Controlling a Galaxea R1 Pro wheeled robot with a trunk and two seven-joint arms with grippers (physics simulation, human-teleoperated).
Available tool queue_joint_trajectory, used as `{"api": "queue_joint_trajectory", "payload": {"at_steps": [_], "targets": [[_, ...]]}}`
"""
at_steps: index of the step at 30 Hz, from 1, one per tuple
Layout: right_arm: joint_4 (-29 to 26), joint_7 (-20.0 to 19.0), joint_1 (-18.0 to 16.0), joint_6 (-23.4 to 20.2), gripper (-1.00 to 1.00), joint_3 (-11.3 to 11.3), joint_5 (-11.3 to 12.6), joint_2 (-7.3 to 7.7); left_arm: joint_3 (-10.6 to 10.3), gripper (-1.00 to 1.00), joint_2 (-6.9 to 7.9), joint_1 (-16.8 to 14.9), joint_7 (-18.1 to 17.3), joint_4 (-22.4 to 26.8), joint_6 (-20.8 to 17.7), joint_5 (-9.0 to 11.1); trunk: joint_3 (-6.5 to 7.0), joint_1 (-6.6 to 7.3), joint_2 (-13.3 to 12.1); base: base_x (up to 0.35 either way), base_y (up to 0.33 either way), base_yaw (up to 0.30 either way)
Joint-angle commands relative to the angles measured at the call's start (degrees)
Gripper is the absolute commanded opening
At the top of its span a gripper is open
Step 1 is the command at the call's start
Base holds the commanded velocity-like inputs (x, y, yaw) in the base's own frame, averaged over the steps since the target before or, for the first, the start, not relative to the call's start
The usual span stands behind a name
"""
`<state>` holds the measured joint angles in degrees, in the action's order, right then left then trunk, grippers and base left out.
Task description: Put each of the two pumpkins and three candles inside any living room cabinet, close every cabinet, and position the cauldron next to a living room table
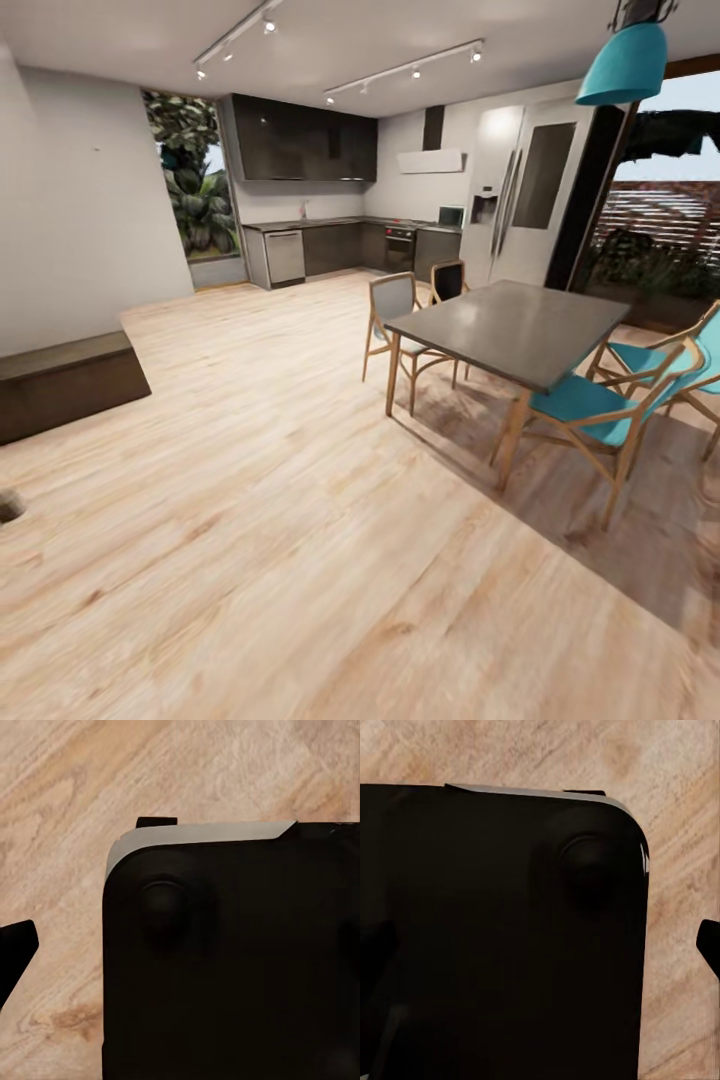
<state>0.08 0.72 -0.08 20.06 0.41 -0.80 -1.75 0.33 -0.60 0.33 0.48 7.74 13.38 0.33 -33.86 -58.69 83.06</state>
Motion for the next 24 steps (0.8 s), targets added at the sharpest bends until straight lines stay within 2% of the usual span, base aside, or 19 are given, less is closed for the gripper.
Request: {"api": "queue_joint_trajectory", "payload": {"at_steps": [1,24], "targets": [[0.01,0.07,-0.01,0.15,1.0,0.03,-0.08,0.0,0.02,1.0,-0.01,0.03,0.05,0.08,0.07,0.03,-0.04,-0.04,0.02,0.342,0.0,0.241],[0.01,0.07,-0.01,0.22,1.0,-0.02,-0.08,0.0,0.01,1.0,-0.01,0.03,0.05,0.08,0.13,0.03,-0.04,-0.04,0.02,0.342,0.0,0.241]]}}
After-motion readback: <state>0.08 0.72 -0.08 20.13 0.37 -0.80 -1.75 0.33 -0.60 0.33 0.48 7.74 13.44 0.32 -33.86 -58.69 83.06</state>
